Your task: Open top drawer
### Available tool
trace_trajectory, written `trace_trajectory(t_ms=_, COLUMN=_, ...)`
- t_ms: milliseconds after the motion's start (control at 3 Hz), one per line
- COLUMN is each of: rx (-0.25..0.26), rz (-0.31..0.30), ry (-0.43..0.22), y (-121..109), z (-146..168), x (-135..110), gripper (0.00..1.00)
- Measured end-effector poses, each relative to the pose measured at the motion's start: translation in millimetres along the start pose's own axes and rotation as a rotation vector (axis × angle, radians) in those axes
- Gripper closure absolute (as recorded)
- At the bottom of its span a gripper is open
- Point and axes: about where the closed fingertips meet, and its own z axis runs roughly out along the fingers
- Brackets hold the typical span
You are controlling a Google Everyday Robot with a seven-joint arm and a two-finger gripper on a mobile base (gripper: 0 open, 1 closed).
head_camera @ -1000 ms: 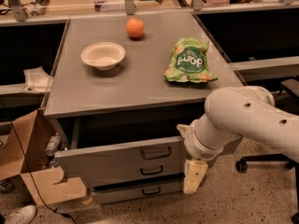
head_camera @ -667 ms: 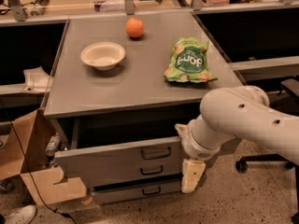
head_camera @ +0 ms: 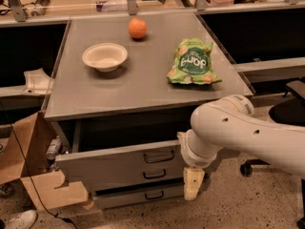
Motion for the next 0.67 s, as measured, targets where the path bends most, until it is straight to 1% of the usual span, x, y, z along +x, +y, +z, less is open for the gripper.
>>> trace_trajectory(t_ms=333, rx=0.000, rz=0.000, ry=0.000, y=0.2, z=0.0, x=0.1, gripper=0.00)
trace_trajectory(t_ms=667, rx=-0.023, rz=-0.020, ry=0.008, y=13.7, z=-1.4, x=7.5, gripper=0.00)
